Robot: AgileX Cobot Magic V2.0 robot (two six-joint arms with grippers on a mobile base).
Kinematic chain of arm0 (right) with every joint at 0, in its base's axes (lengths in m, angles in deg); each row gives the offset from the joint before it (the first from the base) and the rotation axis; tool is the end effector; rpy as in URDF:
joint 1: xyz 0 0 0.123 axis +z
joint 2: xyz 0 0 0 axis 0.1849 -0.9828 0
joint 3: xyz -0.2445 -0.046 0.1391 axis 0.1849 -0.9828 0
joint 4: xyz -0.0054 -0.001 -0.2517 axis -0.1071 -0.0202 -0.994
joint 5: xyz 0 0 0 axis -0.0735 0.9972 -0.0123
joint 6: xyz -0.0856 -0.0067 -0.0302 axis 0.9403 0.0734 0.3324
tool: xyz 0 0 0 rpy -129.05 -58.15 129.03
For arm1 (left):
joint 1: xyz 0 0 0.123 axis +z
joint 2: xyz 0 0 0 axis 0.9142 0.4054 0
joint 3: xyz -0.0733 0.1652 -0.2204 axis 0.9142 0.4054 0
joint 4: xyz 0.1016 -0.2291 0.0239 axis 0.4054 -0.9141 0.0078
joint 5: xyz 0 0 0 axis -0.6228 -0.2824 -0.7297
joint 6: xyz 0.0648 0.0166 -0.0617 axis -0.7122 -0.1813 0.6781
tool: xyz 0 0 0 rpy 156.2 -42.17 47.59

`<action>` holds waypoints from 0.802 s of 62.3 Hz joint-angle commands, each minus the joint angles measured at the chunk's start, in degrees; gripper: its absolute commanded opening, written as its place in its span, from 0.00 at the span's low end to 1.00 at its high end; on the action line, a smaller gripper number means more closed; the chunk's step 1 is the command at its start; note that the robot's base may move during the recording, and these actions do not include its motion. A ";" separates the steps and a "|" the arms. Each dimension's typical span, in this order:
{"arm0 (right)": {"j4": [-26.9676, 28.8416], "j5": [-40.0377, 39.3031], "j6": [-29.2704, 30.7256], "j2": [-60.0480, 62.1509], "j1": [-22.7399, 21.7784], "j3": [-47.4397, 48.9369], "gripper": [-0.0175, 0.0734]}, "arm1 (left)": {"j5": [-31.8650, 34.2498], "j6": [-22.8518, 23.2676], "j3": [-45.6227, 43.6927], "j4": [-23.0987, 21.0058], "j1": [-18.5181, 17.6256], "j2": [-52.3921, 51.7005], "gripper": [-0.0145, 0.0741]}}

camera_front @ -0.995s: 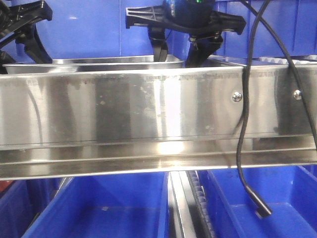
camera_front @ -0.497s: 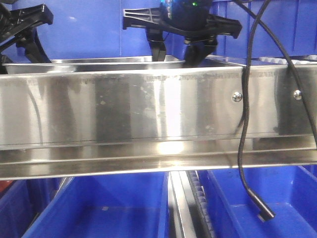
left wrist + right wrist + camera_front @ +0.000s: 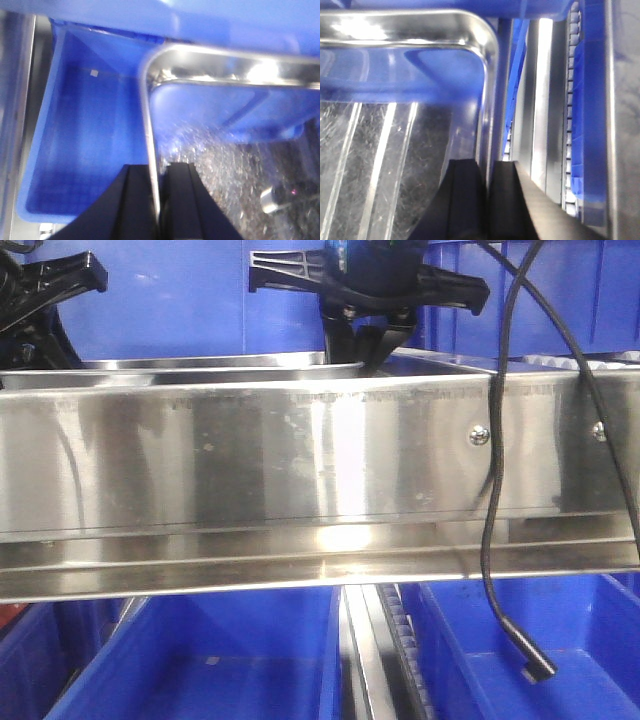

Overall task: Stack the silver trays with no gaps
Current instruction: 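Lift the silver tray with both grippers and pull it back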

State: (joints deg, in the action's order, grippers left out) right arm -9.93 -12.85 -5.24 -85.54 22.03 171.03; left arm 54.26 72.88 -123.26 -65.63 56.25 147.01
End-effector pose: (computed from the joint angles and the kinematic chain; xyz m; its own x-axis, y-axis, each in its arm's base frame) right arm 0.3492 0.2189 0.2761 -0.9023 -0.0199 -0.4306 -0.1088 0.9771 0.1827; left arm 0.3199 -0.0699 0.2573 -0.8094 -0.1454 -0.5690 0.0363 0.9546 -0.2956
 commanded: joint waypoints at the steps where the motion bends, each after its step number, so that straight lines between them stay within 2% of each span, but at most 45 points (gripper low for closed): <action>1: -1.26 3.56 1.18 0.07 -0.05 -0.42 0.11 | -1.37 0.00 -0.04 -0.49 -0.08 -0.22 0.16; 19: -4.51 2.11 1.18 5.49 0.70 -0.42 0.11 | -1.59 0.00 -0.04 0.84 -0.61 -5.77 0.15; 27: -9.39 2.02 -0.24 8.17 2.43 -0.42 0.11 | -0.57 0.00 -0.04 2.63 -2.13 -9.59 0.15; 36: -17.05 2.02 -5.09 11.09 5.42 -0.42 0.11 | -0.36 0.00 -0.04 3.58 -4.32 -13.20 0.15; 41: -20.53 2.02 -7.52 12.40 7.52 -0.42 0.11 | -0.11 2.01 -0.04 4.58 -4.77 -15.02 0.15; 50: -22.42 2.02 -9.78 14.06 9.05 -0.42 0.11 | 0.95 3.72 -0.04 5.10 -4.77 -17.52 0.15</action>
State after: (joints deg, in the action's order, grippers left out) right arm -30.01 -9.40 -14.37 -72.74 30.06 170.66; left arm 53.22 76.11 -122.92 -60.48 52.36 131.54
